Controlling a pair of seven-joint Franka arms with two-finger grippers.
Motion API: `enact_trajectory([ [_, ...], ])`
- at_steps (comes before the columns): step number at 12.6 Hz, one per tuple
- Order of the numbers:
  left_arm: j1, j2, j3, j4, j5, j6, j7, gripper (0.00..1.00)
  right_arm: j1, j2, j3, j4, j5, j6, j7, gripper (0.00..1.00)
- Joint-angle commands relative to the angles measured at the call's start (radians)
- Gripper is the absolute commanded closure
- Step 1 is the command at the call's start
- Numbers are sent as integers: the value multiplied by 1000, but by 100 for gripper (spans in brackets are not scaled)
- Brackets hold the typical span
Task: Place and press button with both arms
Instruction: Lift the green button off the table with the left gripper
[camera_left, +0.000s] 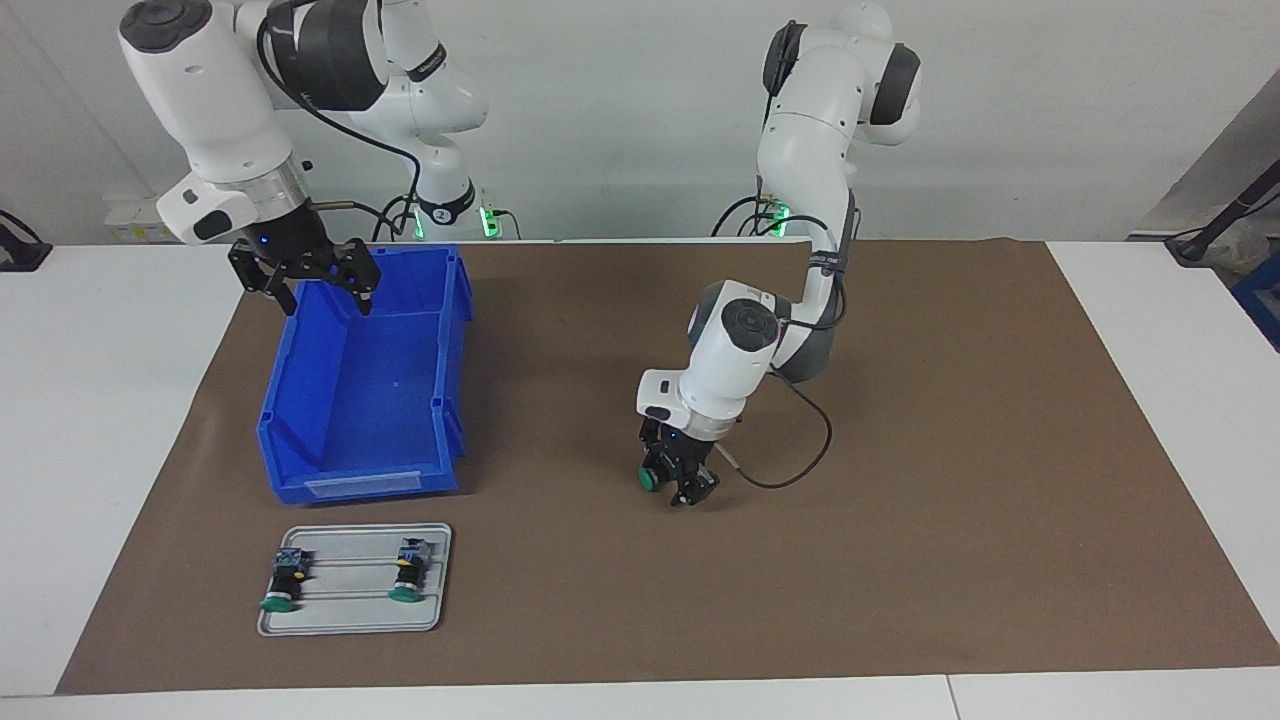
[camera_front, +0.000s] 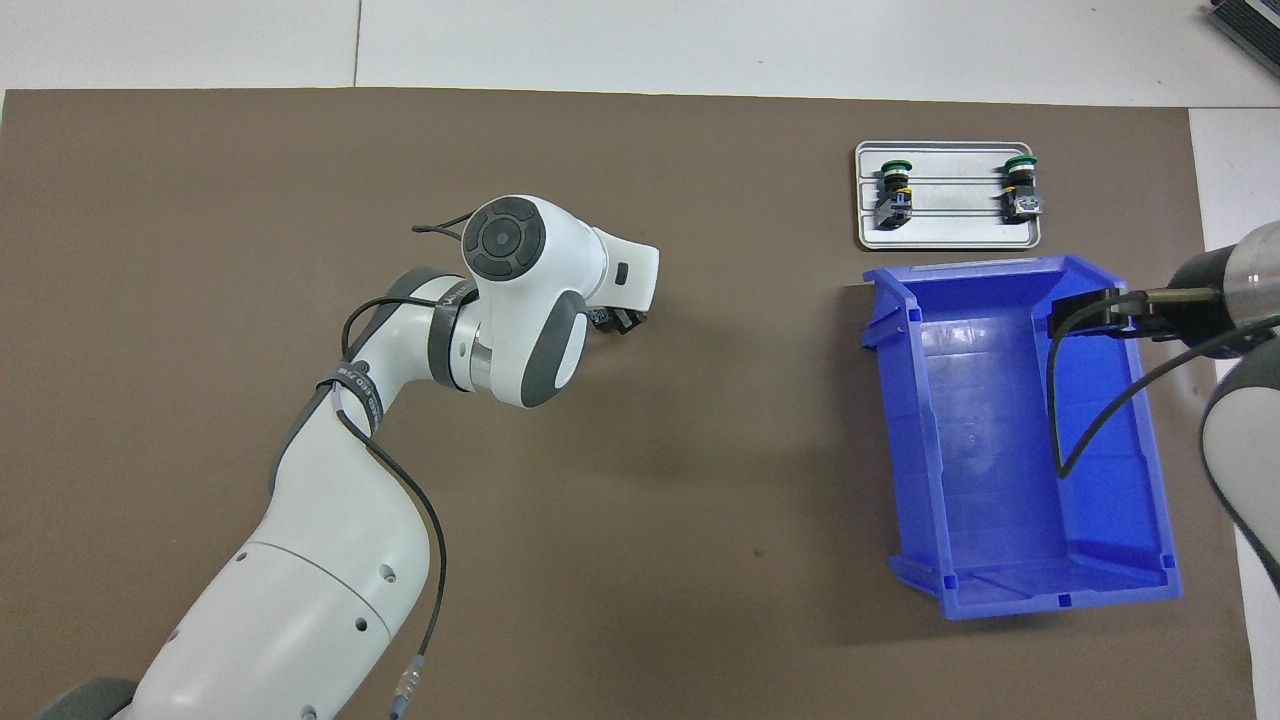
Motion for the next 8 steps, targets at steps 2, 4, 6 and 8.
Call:
enact_trajectory([
  [2, -28, -12, 25, -6, 8, 15, -24, 74, -6, -7, 3, -6, 19, 1, -25, 1],
  [4, -21, -48, 26, -9, 18, -18, -22, 97, -6, -7, 3, -6, 19, 1, -25, 1],
  [6, -2, -117, 26, -13, 19, -132, -20, 100, -6, -7, 3, -6, 19, 1, -25, 1],
  [8, 18, -179, 25, -39, 19, -167, -13, 100, -6, -7, 3, -6, 19, 1, -25, 1],
])
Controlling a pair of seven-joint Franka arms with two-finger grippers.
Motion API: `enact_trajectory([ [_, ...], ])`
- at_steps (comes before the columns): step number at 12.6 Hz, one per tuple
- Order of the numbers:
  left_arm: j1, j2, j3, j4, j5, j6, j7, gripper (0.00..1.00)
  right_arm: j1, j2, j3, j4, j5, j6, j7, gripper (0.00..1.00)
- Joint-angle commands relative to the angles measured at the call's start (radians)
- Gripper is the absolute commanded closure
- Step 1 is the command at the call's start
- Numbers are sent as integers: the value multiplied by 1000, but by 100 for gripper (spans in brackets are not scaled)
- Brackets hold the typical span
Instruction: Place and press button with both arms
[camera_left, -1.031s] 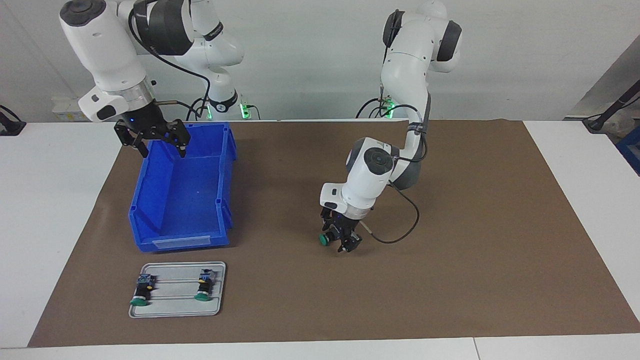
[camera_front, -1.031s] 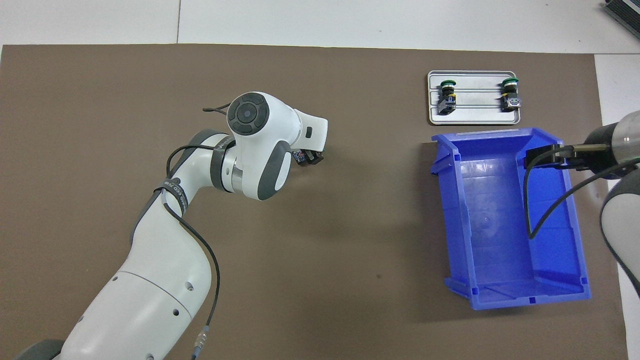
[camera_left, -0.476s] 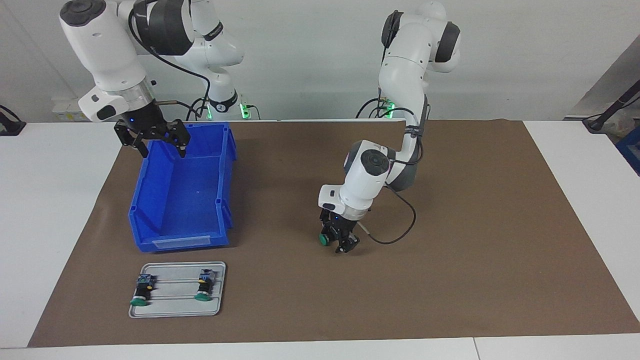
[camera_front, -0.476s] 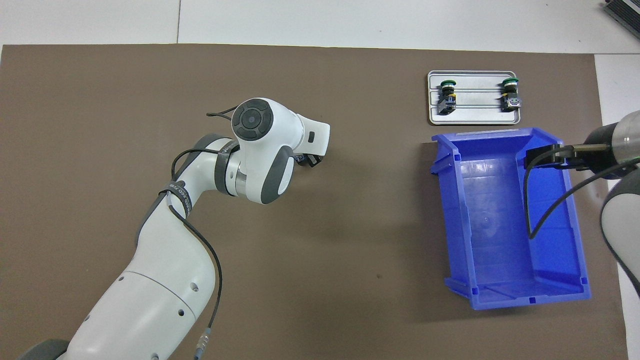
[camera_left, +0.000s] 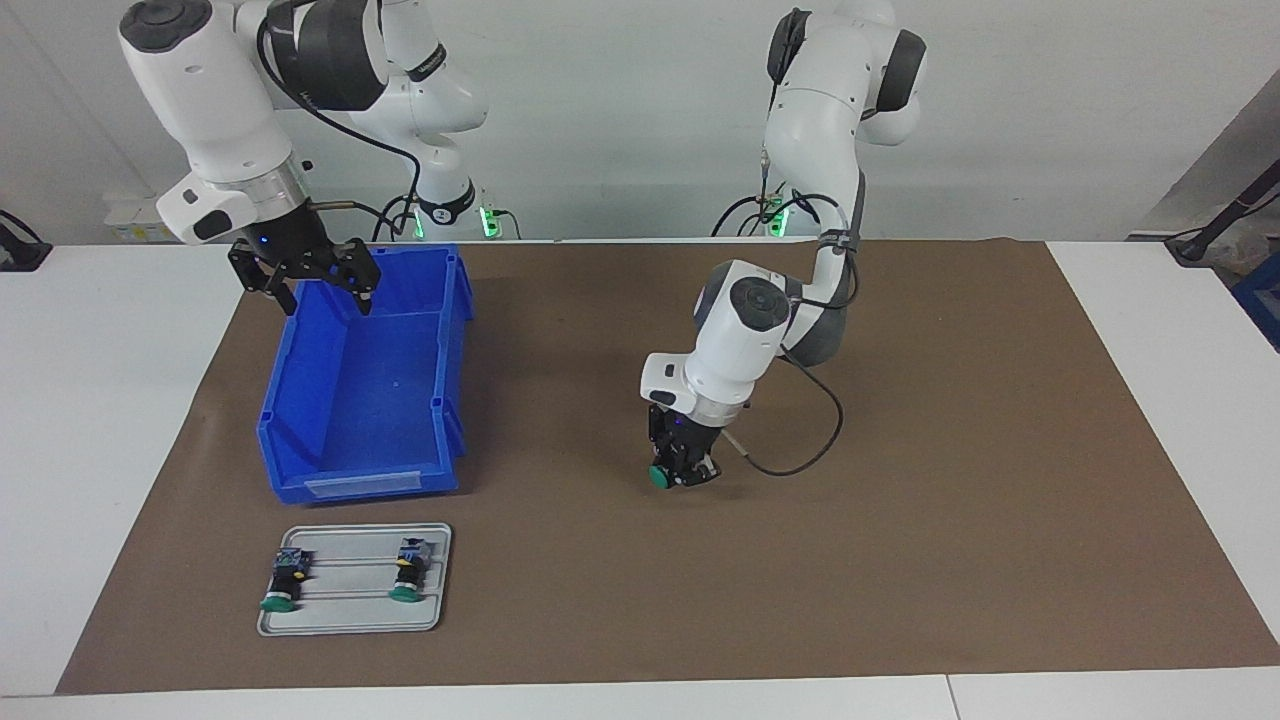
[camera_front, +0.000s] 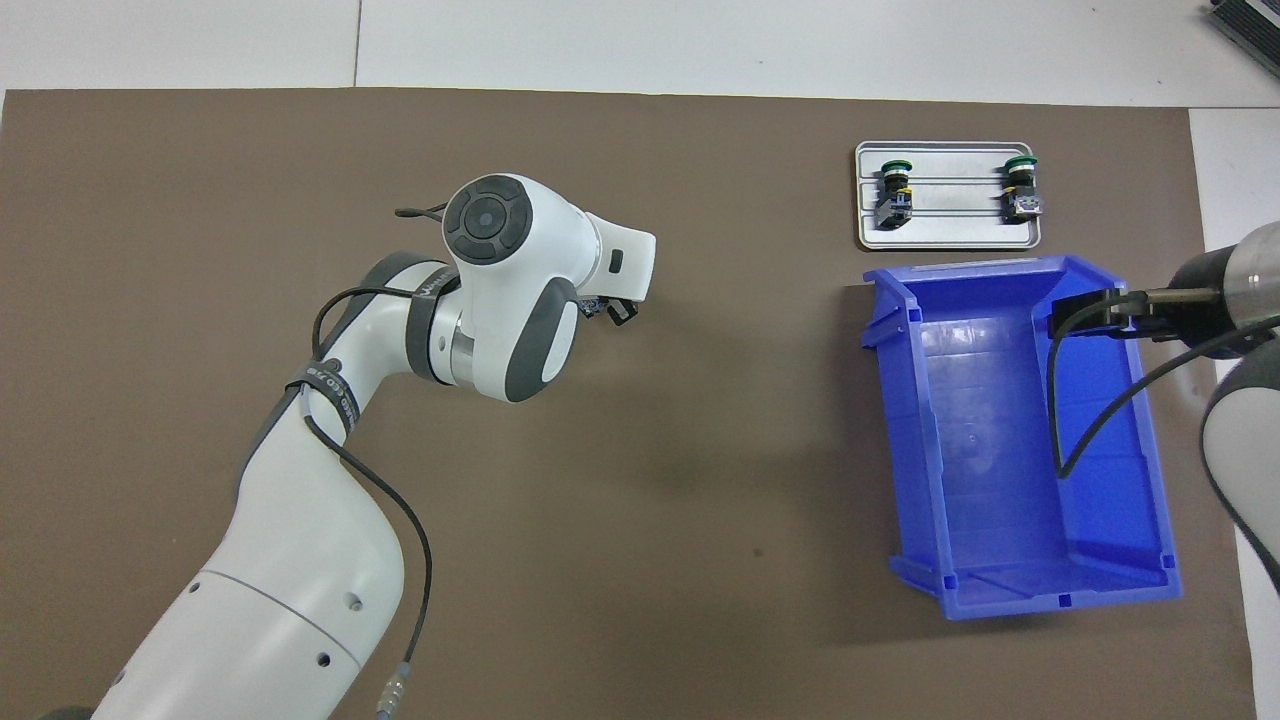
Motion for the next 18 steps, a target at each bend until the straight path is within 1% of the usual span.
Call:
enact_trajectory([
  [1, 38, -137, 2, -103, 14, -53, -4, 100, -6, -7, 3, -6, 19, 1, -25, 1],
  [2, 60, -199, -1, -177, 6, -50, 13, 100, -6, -7, 3, -6, 19, 1, -25, 1],
  [4, 122, -275, -8, -266, -41, -79, 126, 100, -6, -7, 3, -6, 19, 1, -25, 1],
  [6, 184, -298, -2, -293, -223, -131, 290, 100, -6, -7, 1, -6, 19, 1, -25, 1],
  [7, 219, -309, -2, -325, -318, -120, 351, 100, -6, -7, 3, -6, 19, 1, -25, 1],
  [9, 245, -315, 1, -342, -351, -108, 388, 100, -6, -7, 3, -6, 19, 1, -25, 1],
  [10, 282, -317, -7, -355, -381, -108, 427, 100, -6, -7, 3, -6, 19, 1, -25, 1],
  [11, 293, -333, -4, -381, -461, -107, 474, 100, -6, -7, 3, -6, 19, 1, -25, 1],
  [12, 295, -355, -1, -439, -554, -75, 549, 100, -6, -7, 3, -6, 19, 1, -25, 1],
  [14, 282, -381, -2, -536, -781, 66, 744, 100, -6, -7, 3, -6, 19, 1, -25, 1],
  [15, 279, -389, -2, -565, -888, 96, 834, 100, -6, -7, 1, -6, 19, 1, -25, 1],
  [18, 279, -406, -4, -612, -1097, 99, 1028, 100, -6, -7, 1, -6, 19, 1, -25, 1],
])
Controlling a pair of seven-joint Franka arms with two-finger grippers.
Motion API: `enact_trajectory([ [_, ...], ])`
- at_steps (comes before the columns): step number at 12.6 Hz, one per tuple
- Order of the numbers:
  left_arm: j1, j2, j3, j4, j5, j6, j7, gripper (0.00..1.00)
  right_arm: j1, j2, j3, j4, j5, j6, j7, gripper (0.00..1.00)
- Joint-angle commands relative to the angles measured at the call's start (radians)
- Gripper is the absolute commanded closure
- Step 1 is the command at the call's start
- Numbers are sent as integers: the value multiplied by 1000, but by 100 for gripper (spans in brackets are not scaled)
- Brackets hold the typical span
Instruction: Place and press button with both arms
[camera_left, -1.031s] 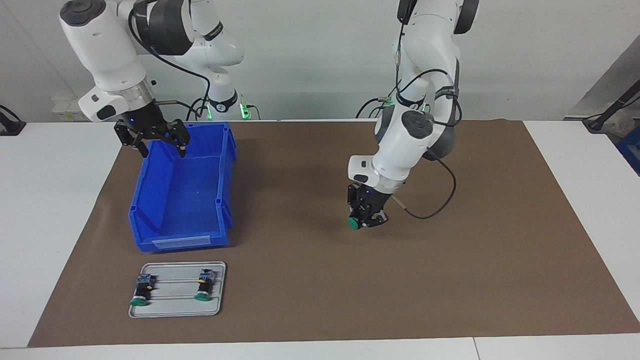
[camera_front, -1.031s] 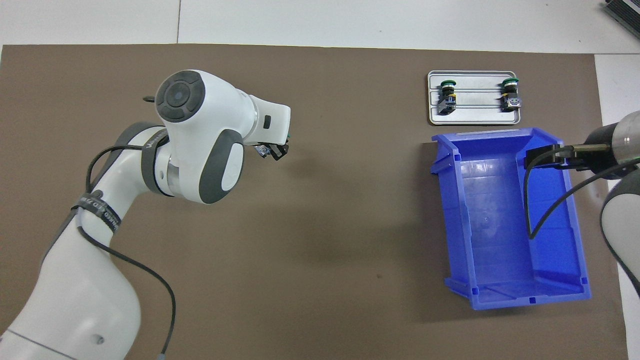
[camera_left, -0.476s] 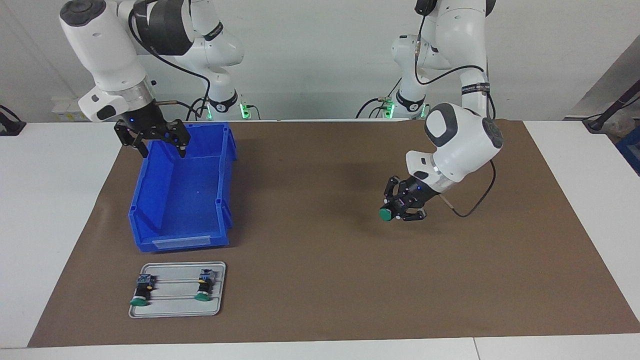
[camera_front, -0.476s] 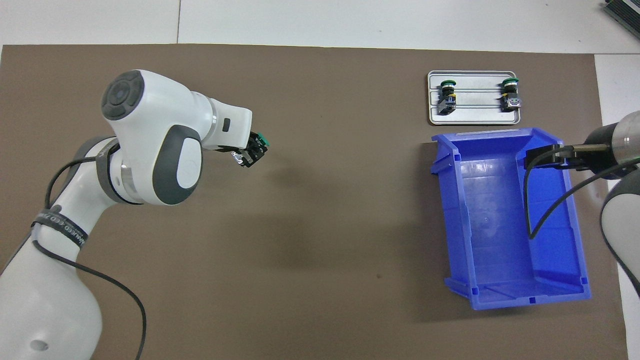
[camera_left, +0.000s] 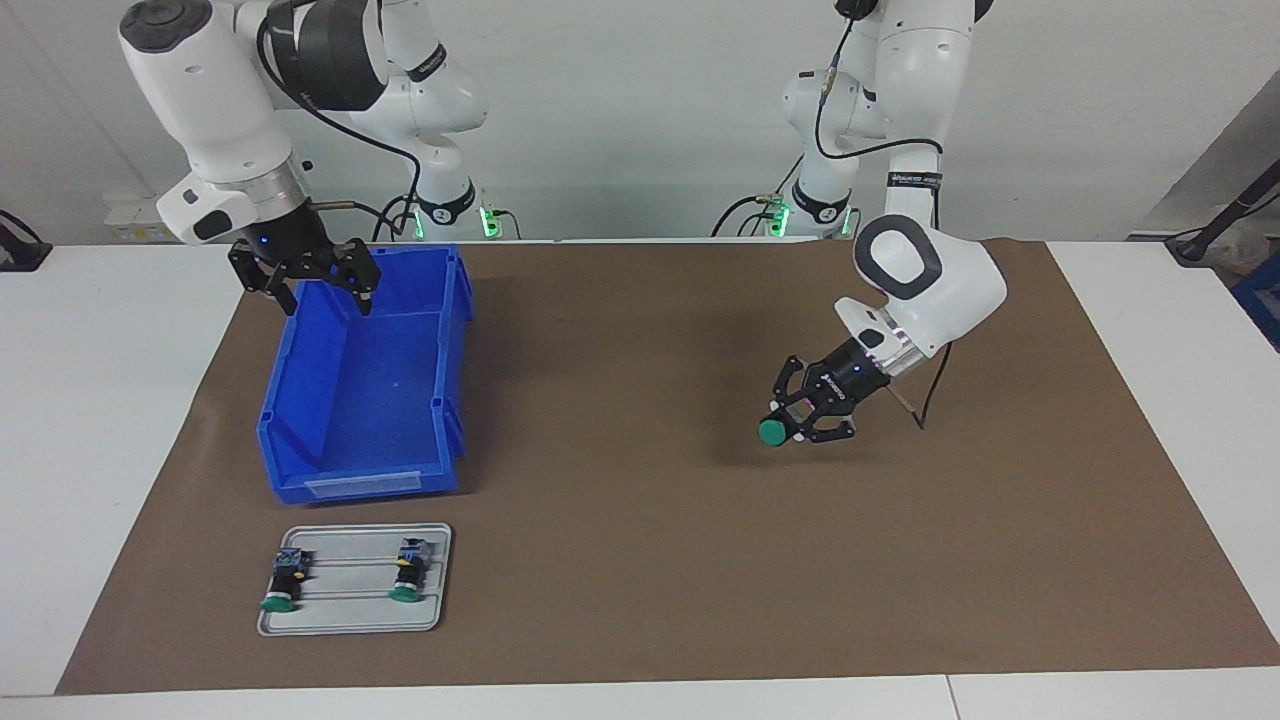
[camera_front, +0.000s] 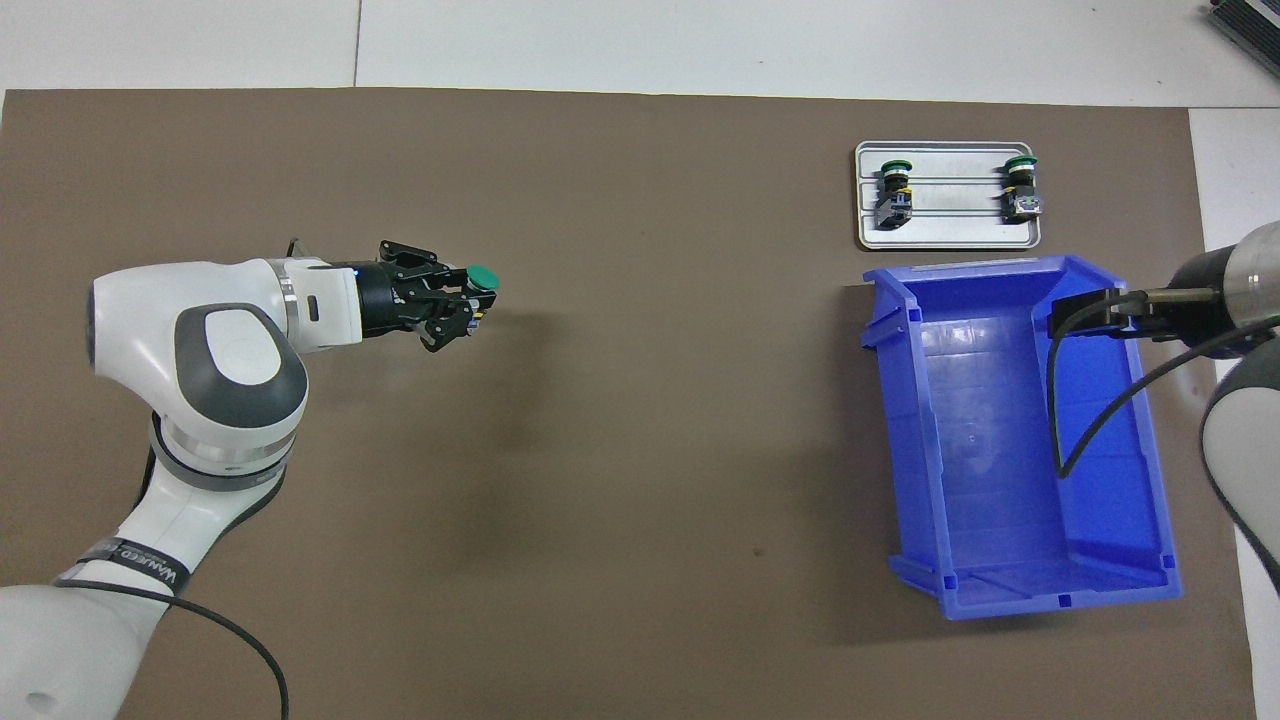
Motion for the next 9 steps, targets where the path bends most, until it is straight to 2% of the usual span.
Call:
enact_trajectory([
  [1, -8, -50, -2, -85, -223, 26, 212, 100, -6, -7, 3, -6, 19, 1, -25, 1],
  [3, -10, -39, -4, -128, -459, -11, 463, 100, -6, -7, 3, -6, 19, 1, -25, 1],
  [4, -10, -37, -4, -156, -539, -50, 563, 100, -6, -7, 3, -6, 19, 1, -25, 1],
  [9, -26, 3, -2, -255, -836, -202, 927, 100, -6, -7, 3, -6, 19, 1, -25, 1],
])
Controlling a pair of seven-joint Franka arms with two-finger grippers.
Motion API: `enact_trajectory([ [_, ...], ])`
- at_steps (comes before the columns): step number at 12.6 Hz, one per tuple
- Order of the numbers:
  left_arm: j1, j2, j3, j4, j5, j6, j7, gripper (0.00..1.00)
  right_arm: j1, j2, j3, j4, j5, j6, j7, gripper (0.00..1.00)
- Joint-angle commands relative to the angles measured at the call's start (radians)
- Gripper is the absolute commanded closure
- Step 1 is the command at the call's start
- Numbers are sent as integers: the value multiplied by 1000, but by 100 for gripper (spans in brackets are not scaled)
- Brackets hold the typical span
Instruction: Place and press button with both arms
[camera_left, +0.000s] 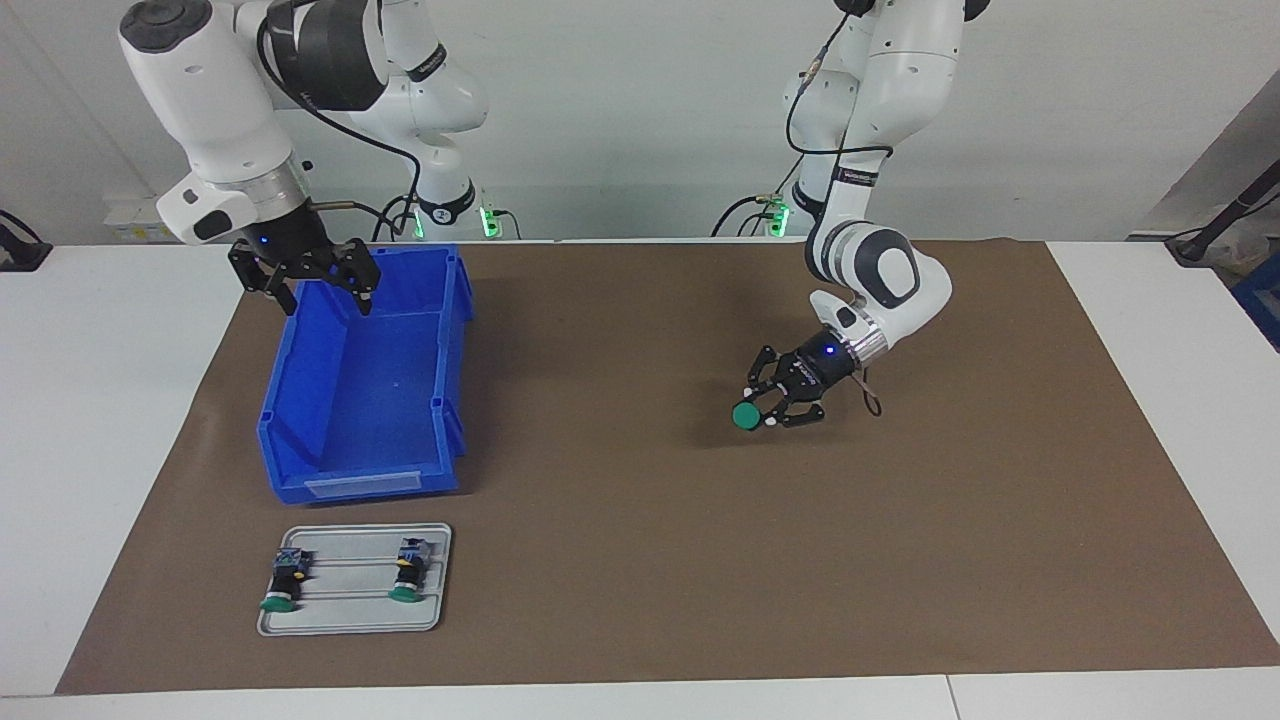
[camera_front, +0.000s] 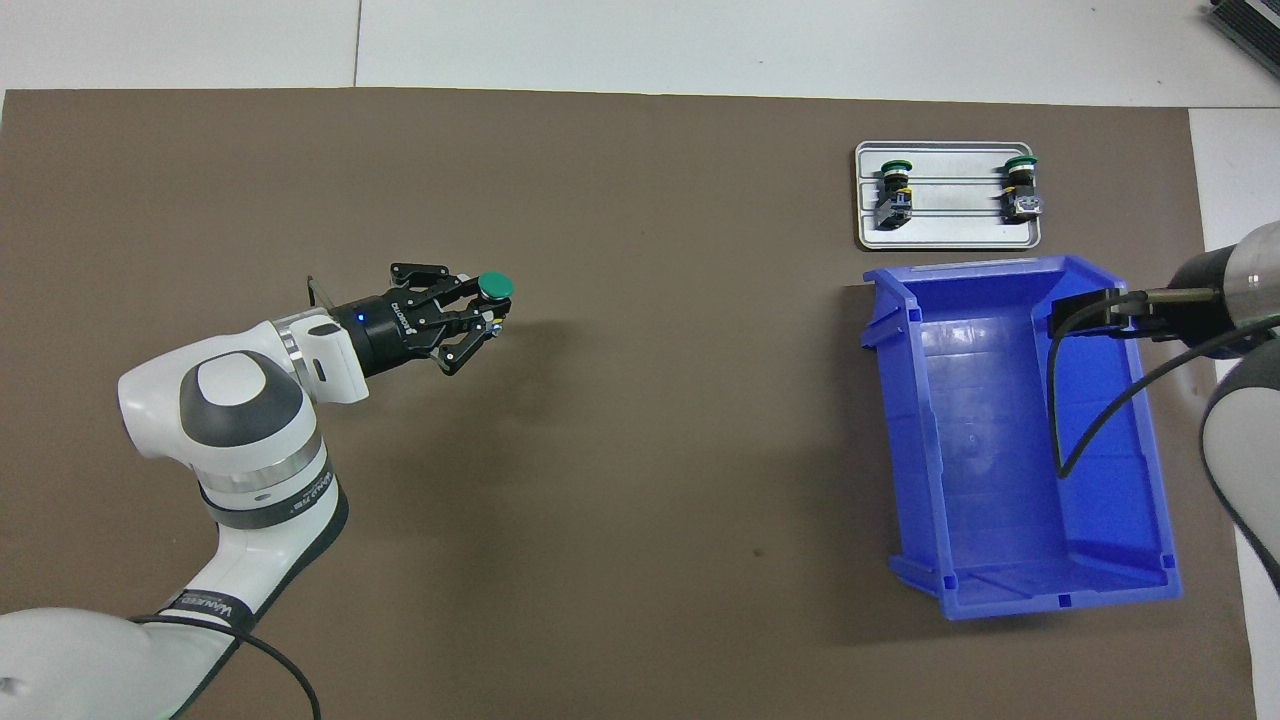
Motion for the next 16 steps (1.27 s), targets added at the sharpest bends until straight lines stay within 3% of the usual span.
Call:
enact_trajectory([
  [1, -30, -1, 13, -55, -117, -57, 165, 100, -6, -7, 3, -6, 19, 1, -25, 1],
  [7, -113, -4, 13, -135, -351, -73, 421, 100, -6, -7, 1, -6, 19, 1, -25, 1],
  [11, -107, -33, 15, -219, -384, -151, 478, 100, -6, -7, 1, -6, 19, 1, -25, 1],
  [16, -101, -45, 19, -255, -381, -185, 489, 100, -6, -7, 3, -6, 19, 1, -25, 1],
])
